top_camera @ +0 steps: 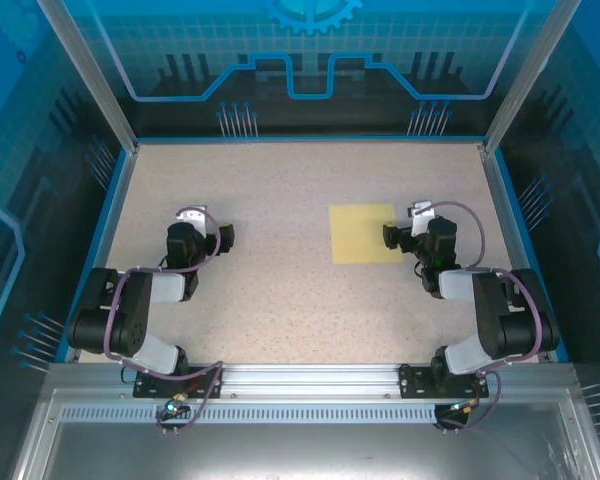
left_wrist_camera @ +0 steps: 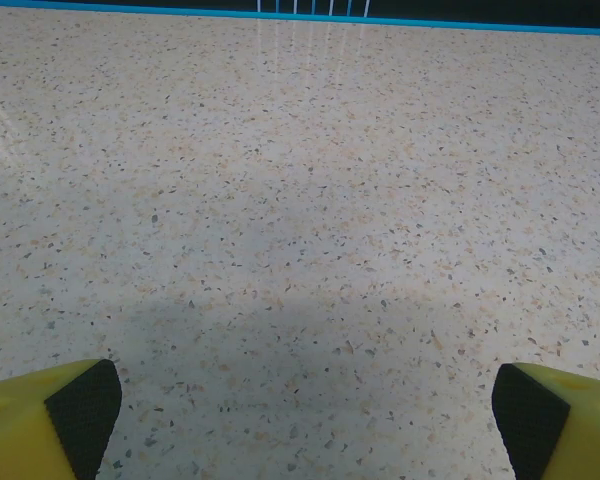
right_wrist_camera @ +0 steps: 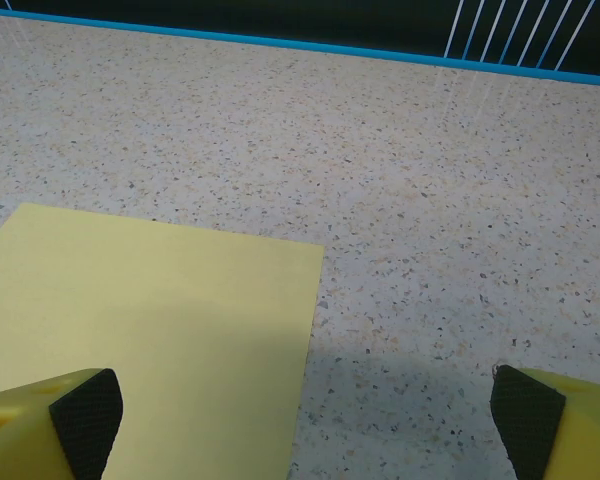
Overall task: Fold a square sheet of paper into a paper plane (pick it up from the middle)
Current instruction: Move the square sheet of paper to the center of the table.
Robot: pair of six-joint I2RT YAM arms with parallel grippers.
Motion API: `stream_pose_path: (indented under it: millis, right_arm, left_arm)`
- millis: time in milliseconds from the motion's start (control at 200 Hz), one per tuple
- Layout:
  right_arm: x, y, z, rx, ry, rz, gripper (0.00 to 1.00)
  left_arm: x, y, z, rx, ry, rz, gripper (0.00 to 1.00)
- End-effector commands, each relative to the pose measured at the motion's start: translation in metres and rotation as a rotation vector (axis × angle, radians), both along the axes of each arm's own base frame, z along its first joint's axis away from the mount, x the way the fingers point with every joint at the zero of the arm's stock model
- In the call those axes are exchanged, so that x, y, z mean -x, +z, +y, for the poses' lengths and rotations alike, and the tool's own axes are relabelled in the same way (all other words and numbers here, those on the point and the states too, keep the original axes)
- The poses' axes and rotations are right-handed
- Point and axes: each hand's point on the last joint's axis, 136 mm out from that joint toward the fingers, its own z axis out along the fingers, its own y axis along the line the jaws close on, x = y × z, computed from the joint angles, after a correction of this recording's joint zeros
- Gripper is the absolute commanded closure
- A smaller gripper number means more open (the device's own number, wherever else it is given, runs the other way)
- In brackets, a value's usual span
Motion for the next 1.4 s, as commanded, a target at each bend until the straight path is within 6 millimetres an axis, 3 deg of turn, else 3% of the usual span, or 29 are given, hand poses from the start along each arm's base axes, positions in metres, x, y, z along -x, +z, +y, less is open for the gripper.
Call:
stream_pose_path:
  millis: [0, 850, 910, 960, 1050, 1210, 1395]
  right_arm:
    - [-0.005, 0.003, -0.002, 0.003, 0.006, -0.006, 0.01]
    - [-0.004, 0.005, -0.001, 0.0, 0.017, -0.012, 0.01]
    - [-0.003, 0.014, 0.01, 0.007, 0.084, -0.005, 0.1]
    - [0.0, 0.022, 0.015, 0.011, 0.112, 0.005, 0.1]
    - [0.004, 0.031, 0.009, 0.027, 0.058, -0.02, 0.01]
    - [0.005, 0.06, -0.005, -0.046, -0.098, 0.062, 0.01]
    - [0.01, 0.067, 0.011, -0.227, -0.108, 0.27, 0.01]
  left_arm:
    - [-0.007, 0.009, 0.001, 0.007, -0.009, -0.028, 0.01]
    - [-0.007, 0.011, -0.002, 0.009, -0.031, -0.027, 0.03]
    - [-0.006, 0.014, -0.006, 0.005, -0.054, -0.031, 0.09]
    - [-0.004, 0.019, -0.005, 0.002, -0.042, -0.041, 0.1]
    - [0.0, 0.031, 0.007, 0.004, 0.031, -0.054, 0.07]
    - [0.014, 0.059, 0.03, 0.068, 0.207, 0.006, 0.01]
    - [0.033, 0.091, 0.025, 0.222, 0.268, 0.115, 0.01]
